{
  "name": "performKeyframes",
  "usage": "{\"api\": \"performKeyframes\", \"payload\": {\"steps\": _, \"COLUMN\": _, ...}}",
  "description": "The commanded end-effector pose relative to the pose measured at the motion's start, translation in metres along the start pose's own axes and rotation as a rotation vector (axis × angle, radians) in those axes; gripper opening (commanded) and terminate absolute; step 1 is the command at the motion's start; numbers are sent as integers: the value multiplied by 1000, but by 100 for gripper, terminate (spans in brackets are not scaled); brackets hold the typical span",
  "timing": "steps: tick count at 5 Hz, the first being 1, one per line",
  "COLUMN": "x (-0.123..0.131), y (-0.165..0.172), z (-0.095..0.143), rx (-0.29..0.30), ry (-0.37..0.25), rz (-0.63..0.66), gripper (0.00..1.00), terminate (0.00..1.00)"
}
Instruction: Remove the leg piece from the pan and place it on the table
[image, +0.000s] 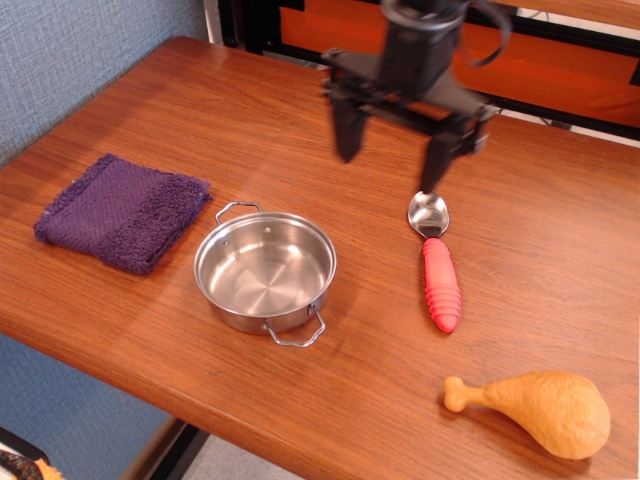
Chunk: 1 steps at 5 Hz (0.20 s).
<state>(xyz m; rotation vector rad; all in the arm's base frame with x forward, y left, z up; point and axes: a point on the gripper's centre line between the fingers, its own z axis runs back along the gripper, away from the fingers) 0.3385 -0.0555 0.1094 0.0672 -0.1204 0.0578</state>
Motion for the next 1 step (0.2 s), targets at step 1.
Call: {"api": "performKeyframes", "payload": {"steps": 1, "x": 13, "y": -48, "z": 40, "rx": -33, "ry": 42, "rz": 255, "gripper": 100, "terminate": 100}}
